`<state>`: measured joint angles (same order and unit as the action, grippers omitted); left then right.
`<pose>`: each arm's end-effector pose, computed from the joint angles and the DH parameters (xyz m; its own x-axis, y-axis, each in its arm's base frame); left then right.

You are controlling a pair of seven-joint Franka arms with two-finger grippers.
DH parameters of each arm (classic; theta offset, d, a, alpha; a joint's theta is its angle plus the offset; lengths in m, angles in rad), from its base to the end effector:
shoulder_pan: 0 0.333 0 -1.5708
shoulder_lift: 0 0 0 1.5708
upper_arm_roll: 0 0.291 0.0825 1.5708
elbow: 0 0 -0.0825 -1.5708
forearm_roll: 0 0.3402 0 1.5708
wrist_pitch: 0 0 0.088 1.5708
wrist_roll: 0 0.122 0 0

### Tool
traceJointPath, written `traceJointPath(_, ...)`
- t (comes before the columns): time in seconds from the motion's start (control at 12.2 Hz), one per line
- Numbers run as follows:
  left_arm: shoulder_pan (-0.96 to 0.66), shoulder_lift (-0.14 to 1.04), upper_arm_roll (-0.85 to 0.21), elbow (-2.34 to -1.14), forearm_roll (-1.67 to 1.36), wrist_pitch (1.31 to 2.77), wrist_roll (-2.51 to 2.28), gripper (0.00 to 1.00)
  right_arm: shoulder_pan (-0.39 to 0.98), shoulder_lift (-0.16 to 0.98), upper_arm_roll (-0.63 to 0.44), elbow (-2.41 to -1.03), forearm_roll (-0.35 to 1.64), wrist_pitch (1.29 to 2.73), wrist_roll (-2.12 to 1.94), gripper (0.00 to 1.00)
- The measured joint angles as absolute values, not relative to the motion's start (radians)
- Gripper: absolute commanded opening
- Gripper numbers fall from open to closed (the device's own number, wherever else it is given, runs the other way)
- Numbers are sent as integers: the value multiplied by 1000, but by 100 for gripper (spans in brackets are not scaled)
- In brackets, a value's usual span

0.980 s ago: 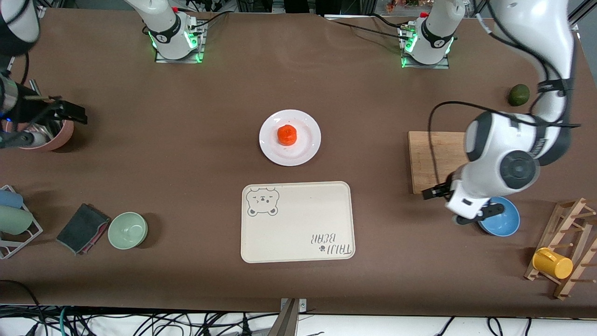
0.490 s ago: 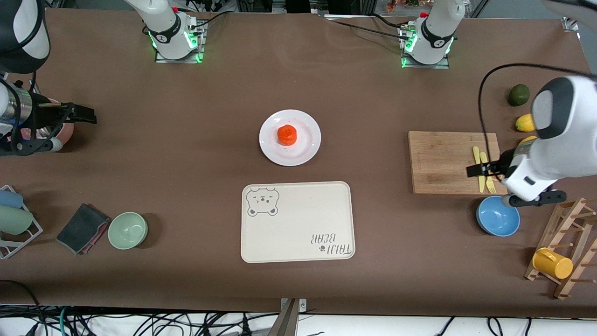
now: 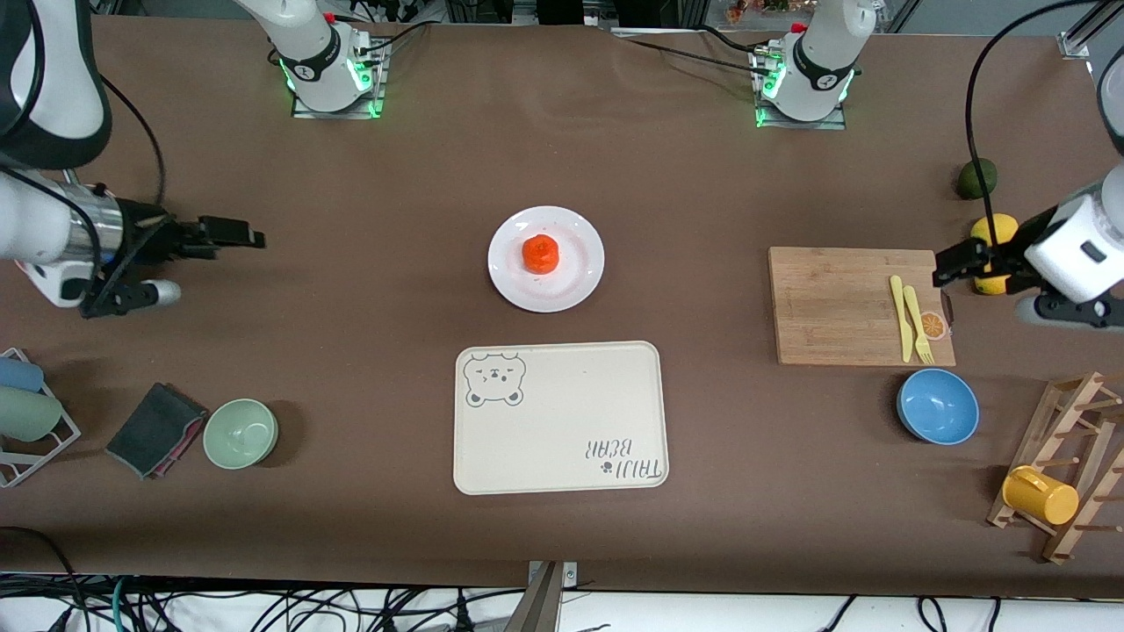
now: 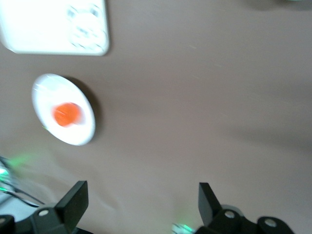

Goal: Place orange and plate with both arms
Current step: 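Move the right gripper to the plate rim and grasp the rim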

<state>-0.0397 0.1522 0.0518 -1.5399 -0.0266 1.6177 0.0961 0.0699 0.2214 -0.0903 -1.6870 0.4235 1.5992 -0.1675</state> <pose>0.5520 0.0017 0.5208 0.9940 -0.0827 -0.0720 -0.0810 -0.9964 0.0256 0.5437 0.0411 0.4304 0.9636 0.1182 -0.2396 0.0083 -0.9095 -0.4155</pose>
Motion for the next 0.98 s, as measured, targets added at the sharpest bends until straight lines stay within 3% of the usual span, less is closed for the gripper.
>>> traceJointPath(0.24, -58, 51, 48, -1638, -27, 1624, 81, 100, 69, 217, -43, -1876, 589, 1762, -266, 100)
traceJointPath(0.65, -63, 35, 39, -1656, -27, 1637, 48, 100, 72, 217, 141, -2140, 815, 2123, -363, 100)
traceJointPath(0.98, -52, 35, 43, -1635, -26, 1666, 48, 100, 70, 277, 250, -2227, 1058, 2312, -494, 100)
